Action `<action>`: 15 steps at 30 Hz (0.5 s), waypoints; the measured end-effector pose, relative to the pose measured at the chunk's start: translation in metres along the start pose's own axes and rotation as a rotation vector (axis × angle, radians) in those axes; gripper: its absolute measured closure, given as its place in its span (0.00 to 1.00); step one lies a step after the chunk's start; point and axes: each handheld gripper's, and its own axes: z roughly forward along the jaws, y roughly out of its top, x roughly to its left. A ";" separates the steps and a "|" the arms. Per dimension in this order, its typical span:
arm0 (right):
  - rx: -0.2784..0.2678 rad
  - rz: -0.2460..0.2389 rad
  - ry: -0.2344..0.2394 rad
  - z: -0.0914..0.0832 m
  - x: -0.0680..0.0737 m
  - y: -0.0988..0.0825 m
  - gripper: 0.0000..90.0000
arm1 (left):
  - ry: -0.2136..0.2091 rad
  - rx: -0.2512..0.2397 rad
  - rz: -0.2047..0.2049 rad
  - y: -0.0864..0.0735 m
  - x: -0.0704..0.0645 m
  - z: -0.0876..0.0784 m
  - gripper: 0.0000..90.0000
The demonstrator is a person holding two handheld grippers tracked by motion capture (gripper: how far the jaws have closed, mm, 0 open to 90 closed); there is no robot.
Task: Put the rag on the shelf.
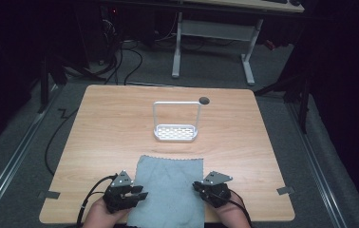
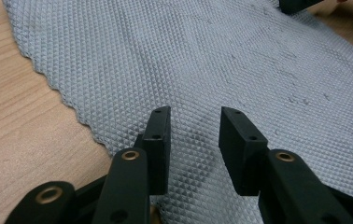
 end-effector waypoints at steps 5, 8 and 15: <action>-0.053 0.012 0.006 -0.008 -0.005 0.002 0.90 | 0.002 -0.035 -0.007 0.001 0.003 -0.004 0.70; -0.080 0.022 -0.004 -0.015 -0.009 0.002 0.87 | 0.037 -0.107 -0.017 0.004 0.009 -0.011 0.66; -0.107 0.058 -0.035 -0.019 -0.021 -0.002 0.70 | 0.166 -0.192 -0.078 0.034 0.044 -0.017 0.53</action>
